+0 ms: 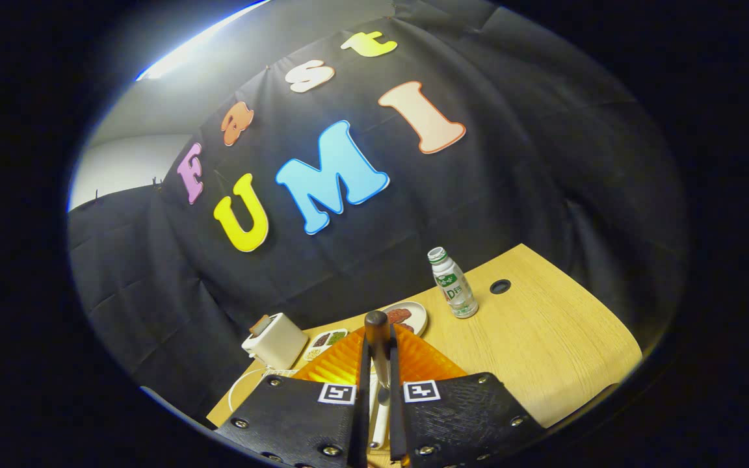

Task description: Take the plate from the dish rack, then take the spoon from the basket and place it into the plate.

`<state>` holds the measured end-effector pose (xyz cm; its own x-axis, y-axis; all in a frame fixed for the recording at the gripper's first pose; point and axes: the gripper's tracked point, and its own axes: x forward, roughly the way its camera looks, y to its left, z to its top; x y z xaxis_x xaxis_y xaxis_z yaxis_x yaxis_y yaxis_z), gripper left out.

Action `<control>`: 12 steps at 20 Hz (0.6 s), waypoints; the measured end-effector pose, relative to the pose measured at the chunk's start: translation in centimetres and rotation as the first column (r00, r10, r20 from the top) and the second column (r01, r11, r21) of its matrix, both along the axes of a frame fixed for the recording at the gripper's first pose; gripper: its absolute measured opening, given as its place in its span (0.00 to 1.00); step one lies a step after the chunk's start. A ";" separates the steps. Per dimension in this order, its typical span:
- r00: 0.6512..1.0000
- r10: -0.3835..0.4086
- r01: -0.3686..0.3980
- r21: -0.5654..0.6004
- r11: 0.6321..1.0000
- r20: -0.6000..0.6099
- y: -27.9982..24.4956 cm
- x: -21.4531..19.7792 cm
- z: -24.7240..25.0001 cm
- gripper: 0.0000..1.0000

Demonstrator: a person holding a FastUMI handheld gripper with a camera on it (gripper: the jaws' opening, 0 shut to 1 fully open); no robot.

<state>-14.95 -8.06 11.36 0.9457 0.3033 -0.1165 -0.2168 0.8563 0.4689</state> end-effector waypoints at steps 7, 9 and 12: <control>0.980 0.199 -0.199 -0.087 0.976 -0.006 8.1 -6.5 -0.7 0.12; 0.967 0.254 -0.255 -0.107 0.961 -0.025 10.4 -8.2 -2.0 0.12; 0.944 0.321 -0.329 -0.137 0.934 -0.075 13.3 -10.7 -4.9 0.12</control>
